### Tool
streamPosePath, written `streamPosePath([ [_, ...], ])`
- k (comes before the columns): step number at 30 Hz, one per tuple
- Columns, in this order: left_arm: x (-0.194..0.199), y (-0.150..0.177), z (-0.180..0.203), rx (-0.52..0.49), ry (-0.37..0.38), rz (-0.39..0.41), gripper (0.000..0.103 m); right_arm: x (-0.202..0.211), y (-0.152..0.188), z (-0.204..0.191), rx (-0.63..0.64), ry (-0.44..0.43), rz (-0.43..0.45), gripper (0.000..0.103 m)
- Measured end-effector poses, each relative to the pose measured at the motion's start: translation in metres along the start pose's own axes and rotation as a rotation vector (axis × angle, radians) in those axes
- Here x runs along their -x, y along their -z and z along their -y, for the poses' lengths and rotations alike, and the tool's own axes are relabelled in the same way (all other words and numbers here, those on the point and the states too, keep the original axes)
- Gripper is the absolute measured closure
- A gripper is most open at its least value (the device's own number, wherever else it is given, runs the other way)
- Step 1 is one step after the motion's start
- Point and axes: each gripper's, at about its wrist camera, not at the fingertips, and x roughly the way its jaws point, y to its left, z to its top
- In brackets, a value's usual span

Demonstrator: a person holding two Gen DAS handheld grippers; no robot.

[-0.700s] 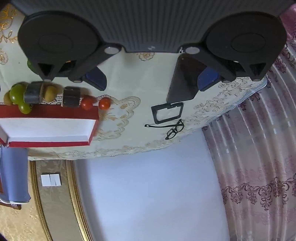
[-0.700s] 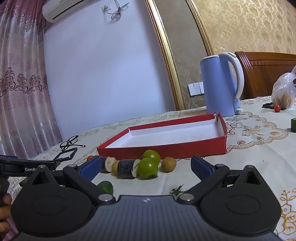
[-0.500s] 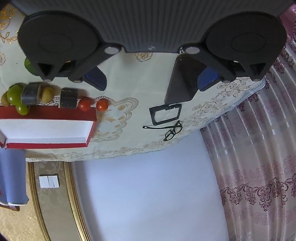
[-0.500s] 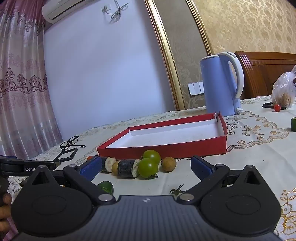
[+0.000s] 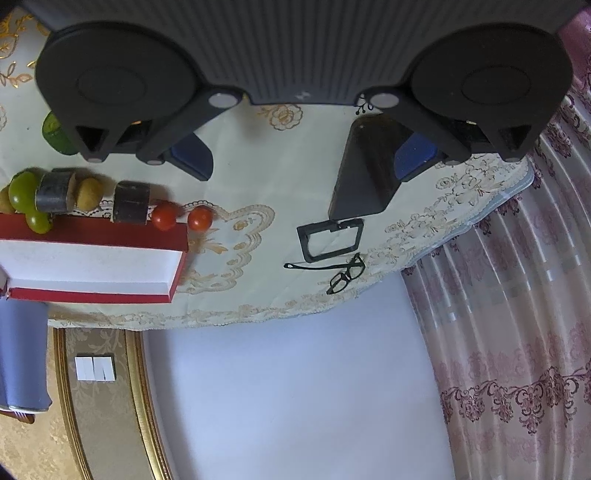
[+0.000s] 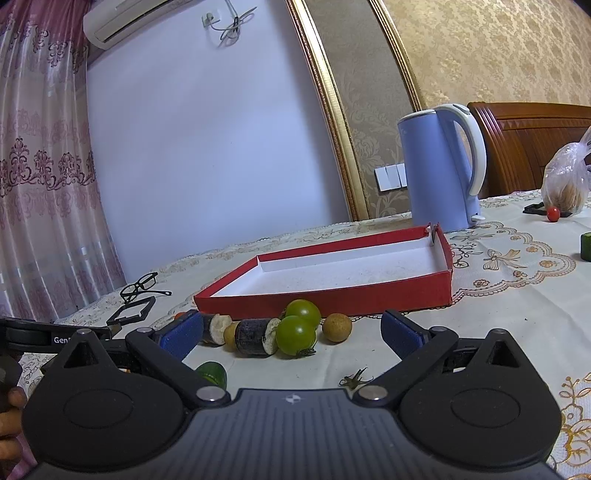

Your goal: Organize fruits

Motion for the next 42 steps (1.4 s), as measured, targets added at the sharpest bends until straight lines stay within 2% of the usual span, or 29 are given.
streamPosePath([
  [12, -0.0072, 0.0016, -0.002, 0.016, 0.026, -0.039, 0.0, 0.0024, 0.001, -0.0017, -0.003, 0.001, 0.008, 0.0],
  [42, -0.0103, 0.0034, -0.0016, 0.013, 0.032, -0.056, 0.0, 0.0025, 0.0024, -0.0012, 0.003, -0.002, 0.022, 0.0],
])
